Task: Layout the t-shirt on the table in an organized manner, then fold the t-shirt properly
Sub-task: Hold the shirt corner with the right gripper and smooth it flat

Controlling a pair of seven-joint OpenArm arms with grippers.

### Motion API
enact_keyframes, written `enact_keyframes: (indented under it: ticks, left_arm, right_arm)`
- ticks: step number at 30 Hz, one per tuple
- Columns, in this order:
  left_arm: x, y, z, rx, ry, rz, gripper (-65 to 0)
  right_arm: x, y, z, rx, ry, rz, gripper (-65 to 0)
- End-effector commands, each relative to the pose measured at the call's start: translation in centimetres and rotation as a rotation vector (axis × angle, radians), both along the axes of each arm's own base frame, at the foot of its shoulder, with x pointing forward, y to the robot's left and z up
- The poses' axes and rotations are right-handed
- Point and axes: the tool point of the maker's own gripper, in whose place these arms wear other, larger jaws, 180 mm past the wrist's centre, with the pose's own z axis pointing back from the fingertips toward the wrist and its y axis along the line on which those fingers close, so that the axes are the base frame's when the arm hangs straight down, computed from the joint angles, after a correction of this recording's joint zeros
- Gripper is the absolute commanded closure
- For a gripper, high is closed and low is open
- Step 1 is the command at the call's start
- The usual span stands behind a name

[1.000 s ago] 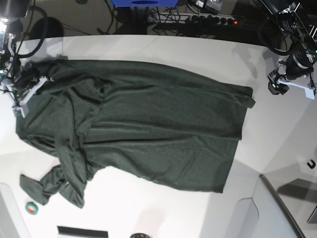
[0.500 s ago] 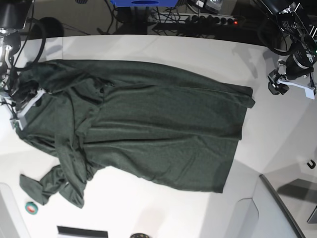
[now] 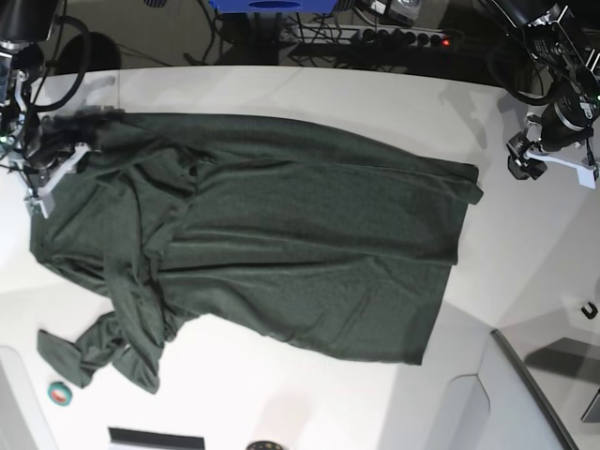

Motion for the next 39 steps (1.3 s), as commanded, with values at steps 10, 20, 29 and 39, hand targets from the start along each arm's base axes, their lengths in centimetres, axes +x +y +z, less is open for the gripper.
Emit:
enact_keyframes:
  ticks: [10, 20, 29, 39]
  left_arm:
    - [0.7, 0.9, 1.2, 0.028, -0.035, 0.000, -49.5]
    - [0.7, 0.9, 1.2, 0.028, -0.035, 0.000, -49.5]
    - [0.7, 0.9, 1.2, 0.028, -0.035, 0.000, -49.5]
    - [0.7, 0.9, 1.2, 0.028, -0.035, 0.000, -49.5]
  right_arm:
    - [1.4, -0.9, 1.4, -0.023, -0.049, 0.007, -0.3]
    - [3.6, -0.9, 2.9, -0.029, -0.099, 0.013, -0.3]
    - [5.1, -0.9, 3.6, -0.026, -0.127, 0.011, -0.3]
    - [6.5, -0.1, 4.3, -0.019, -0.153, 0.031, -0.3]
